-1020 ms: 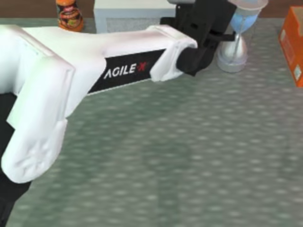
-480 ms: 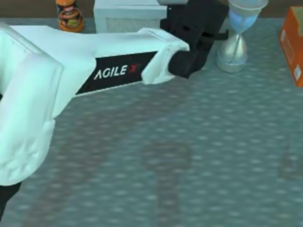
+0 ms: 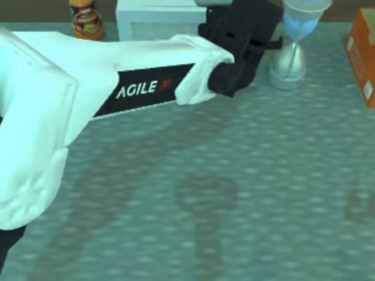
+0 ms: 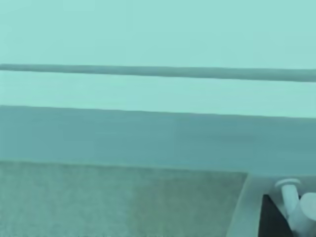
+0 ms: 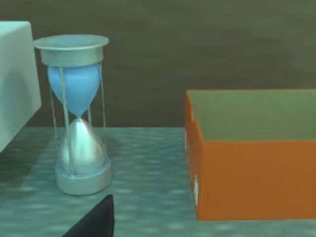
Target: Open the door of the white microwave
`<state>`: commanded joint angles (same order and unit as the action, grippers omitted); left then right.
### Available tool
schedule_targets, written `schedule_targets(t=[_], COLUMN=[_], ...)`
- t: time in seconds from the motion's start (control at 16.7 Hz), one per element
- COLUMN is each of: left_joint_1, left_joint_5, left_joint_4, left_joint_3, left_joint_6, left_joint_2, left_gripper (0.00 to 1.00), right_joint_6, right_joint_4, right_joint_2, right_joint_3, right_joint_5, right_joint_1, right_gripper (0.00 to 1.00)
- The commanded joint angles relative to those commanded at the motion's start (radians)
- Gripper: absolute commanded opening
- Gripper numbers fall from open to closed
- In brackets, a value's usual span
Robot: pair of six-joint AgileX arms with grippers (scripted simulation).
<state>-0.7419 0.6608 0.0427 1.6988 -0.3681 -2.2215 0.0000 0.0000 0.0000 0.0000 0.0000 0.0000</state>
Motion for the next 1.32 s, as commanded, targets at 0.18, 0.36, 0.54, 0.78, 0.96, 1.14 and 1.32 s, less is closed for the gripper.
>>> schedule_targets(t=[0.18,0.36,0.54,0.78,0.96,1.14,1.32], left_joint_1=[0.000,0.000,0.000,0.000,-0.010,-0.001,0.002], left_joint_5=[0.000,0.000,0.000,0.000,-0.009,-0.021,-0.025], left_joint_4=[0.000,0.000,0.000,0.000,-0.002,-0.025,-0.034], left_joint_3=[0.000,0.000,0.000,0.000,-0.004,-0.038,-0.050], left_joint_6=[0.000,0.000,0.000,0.000,-0.003,0.014,0.021], left_joint_2=[0.000,0.000,0.000,0.000,-0.006,0.020,0.028], left_gripper=[0.00,0.00,0.00,0.00,0.00,0.00,0.00], right_joint_6=[0.000,0.000,0.000,0.000,0.000,0.000,0.000], right_joint_4=[0.000,0.000,0.000,0.000,0.000,0.000,0.000], right_joint_2=[0.000,0.000,0.000,0.000,0.000,0.000,0.000], right_joint_3=[0.000,0.000,0.000,0.000,0.000,0.000,0.000], right_joint_5=[0.000,0.000,0.000,0.000,0.000,0.000,0.000], right_joint_1=[0.000,0.000,0.000,0.000,0.000,0.000,0.000], right_gripper=[1.00,1.00,1.00,1.00,1.00,1.00,1.00])
